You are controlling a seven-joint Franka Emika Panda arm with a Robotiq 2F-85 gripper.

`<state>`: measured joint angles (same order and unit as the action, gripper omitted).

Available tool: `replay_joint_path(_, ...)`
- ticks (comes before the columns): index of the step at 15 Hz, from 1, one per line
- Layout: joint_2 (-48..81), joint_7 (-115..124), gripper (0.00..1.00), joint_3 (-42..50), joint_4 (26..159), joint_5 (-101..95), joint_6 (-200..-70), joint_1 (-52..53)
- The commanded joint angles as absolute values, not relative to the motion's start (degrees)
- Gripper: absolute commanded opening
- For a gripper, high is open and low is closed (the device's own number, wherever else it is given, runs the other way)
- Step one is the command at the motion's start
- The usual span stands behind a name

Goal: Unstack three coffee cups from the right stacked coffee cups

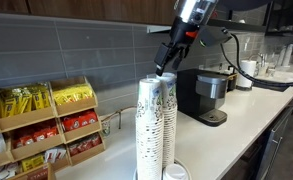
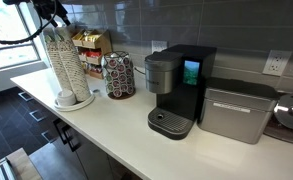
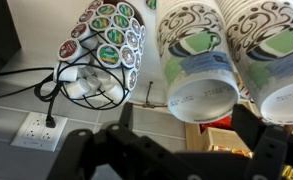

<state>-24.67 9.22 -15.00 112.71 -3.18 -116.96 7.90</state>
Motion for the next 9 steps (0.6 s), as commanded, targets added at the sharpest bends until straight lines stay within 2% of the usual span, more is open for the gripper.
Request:
replay_joint_path(1, -25.2, 9.0, 1.0, -14.2, 113.1, -2.2, -116.2, 8.7)
replay_joint_path(9, -25.4, 8.6, 1.0, -14.0, 112.8, -1.1, -116.1, 9.4)
